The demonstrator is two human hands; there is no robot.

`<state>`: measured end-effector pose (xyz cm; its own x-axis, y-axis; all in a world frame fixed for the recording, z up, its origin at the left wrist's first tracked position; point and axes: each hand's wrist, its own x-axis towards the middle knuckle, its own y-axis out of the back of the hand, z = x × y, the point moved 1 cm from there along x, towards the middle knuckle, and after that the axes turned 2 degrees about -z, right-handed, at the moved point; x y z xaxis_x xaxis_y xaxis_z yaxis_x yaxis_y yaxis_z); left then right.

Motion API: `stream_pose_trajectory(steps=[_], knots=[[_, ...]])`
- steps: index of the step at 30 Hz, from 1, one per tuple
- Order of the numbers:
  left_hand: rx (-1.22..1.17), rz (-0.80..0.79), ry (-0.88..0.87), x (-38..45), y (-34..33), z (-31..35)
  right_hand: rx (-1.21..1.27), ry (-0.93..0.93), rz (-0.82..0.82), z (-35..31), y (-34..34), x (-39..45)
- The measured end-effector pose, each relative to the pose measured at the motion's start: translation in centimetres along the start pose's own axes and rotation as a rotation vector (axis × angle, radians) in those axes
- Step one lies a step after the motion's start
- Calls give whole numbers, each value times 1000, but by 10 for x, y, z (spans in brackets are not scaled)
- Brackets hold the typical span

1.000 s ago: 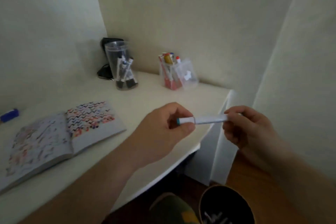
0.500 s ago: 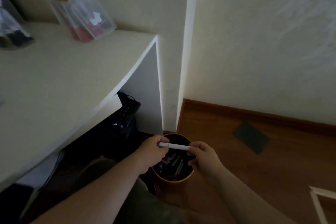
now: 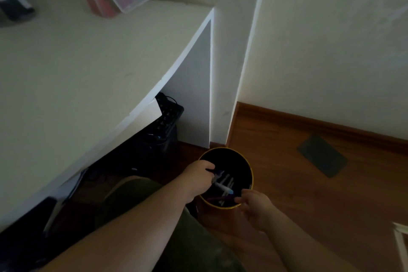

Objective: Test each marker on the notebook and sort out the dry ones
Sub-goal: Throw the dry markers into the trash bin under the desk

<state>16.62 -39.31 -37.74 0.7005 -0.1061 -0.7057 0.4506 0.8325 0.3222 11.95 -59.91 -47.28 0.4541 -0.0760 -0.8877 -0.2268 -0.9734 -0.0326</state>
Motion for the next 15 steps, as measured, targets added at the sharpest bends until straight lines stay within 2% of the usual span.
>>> stream_pose_trajectory(steps=[2,5,10,15], knots=[[0,17,-59,-12,4,10,15,38,-26,-7,-7,-12],[-54,67,-200,-41,14,36,26,219,-85,-45,-34,-50],[-241,132,-497,-131,54,91,71,623,-380,-136,-84,-172],[-436,342,-794,-257,127,125,-22,1023,-622,-197,-151,-297]])
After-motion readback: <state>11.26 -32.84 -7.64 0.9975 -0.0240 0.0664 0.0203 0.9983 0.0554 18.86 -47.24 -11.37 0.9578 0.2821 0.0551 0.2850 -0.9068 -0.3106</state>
